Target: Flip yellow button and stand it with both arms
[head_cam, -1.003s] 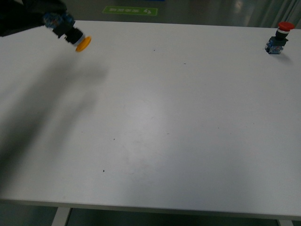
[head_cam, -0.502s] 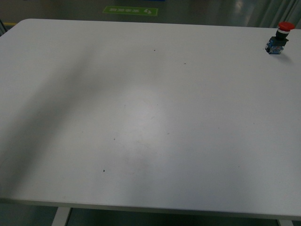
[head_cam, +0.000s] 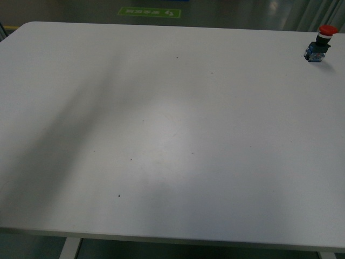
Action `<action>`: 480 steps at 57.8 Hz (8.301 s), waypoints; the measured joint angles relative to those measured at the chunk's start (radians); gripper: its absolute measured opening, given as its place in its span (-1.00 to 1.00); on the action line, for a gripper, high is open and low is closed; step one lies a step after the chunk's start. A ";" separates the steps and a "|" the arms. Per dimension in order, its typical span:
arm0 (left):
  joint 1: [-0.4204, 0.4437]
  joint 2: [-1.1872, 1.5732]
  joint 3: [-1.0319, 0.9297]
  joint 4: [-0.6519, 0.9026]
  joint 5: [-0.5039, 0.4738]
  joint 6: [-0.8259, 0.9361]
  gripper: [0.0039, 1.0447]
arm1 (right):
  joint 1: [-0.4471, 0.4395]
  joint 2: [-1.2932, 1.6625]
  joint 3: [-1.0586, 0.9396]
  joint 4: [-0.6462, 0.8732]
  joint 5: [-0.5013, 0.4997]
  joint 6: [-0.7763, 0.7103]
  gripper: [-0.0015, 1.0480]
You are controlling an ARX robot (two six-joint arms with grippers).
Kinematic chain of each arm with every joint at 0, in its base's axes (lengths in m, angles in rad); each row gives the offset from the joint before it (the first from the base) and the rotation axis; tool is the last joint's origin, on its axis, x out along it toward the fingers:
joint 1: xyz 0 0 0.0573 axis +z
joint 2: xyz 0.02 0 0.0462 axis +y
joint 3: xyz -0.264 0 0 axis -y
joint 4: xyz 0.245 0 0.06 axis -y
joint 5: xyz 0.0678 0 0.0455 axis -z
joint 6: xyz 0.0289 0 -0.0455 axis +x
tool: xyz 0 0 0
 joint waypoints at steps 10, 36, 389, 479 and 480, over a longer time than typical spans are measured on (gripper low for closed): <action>0.000 0.001 0.000 0.000 0.000 -0.010 -0.33 | 0.000 0.000 0.000 0.000 0.000 0.000 0.86; -0.015 0.205 0.279 -0.049 -0.054 -0.139 -0.33 | 0.000 0.000 0.000 0.000 -0.002 0.000 0.86; 0.181 -1.005 -0.800 -0.624 -0.628 1.527 -0.93 | 0.186 1.490 0.963 0.467 -0.034 0.802 -0.39; 0.182 -1.809 -0.801 -1.391 -0.629 1.527 -0.69 | 0.107 1.408 0.882 0.447 -0.055 0.730 -0.39; 0.182 -1.809 -0.801 -1.391 -0.629 1.527 -0.62 | 0.107 1.410 0.882 0.449 -0.051 0.723 -0.39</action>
